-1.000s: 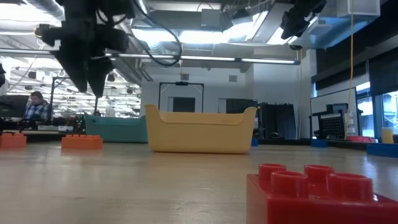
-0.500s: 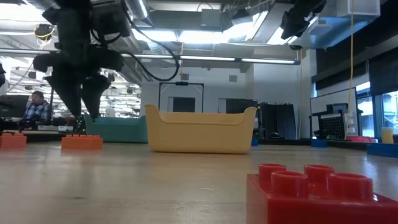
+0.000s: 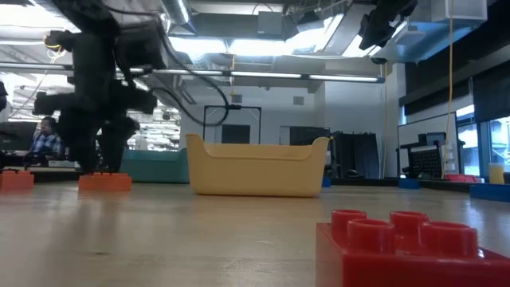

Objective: Sort & place blocks by color
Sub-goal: Put the orange 8 stud game piece into the yellow bin

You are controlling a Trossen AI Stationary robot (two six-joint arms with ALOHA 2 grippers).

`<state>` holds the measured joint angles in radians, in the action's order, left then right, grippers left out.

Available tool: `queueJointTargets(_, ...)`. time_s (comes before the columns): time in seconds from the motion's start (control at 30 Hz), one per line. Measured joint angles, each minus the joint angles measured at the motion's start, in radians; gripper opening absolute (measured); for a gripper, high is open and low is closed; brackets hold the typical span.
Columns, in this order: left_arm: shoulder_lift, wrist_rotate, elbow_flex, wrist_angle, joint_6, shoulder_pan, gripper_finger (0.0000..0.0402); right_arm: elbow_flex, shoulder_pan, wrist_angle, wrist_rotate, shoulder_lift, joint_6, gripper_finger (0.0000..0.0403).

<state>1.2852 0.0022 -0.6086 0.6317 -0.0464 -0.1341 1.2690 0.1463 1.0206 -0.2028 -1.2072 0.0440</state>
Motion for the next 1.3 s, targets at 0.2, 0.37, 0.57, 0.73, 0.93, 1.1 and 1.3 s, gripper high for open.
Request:
queueJointTargets(0.2,0.111,-0.038,-0.004,0.004,0.027,0.000,0.0331,0.000,0.000,0.000,0.000,0.000,0.000,0.0202)
queueJointTargets(0.37,0.138,-0.033,-0.005,0.009,0.061,-0.001,0.0331,0.000,0.000,-0.001,0.000,0.000,0.000,0.0202)
queueJointTargets(0.57,0.135,-0.048,-0.005,0.009,0.078,0.000,0.0331,0.000,0.000,-0.007,0.000,0.000,0.000,0.0202)
queueJointTargets(0.73,0.135,-0.040,-0.004,0.000,0.070,0.000,0.0331,0.000,0.000,-0.009,0.000,0.000,0.000,0.0202)
queueJointTargets(0.93,0.135,-0.030,-0.003,-0.011,0.074,0.000,0.0331,0.000,0.000,-0.009,0.000,0.000,0.000,0.0202)
queueJointTargets(1.1,0.135,-0.041,-0.003,-0.015,0.070,0.000,0.0326,0.000,0.000,-0.008,0.000,0.000,0.000,0.0202)
queueJointTargets(1.3,0.137,-0.055,-0.009,-0.015,0.066,0.009,0.0294,0.000,0.000,-0.008,0.000,0.000,0.000,0.0202)
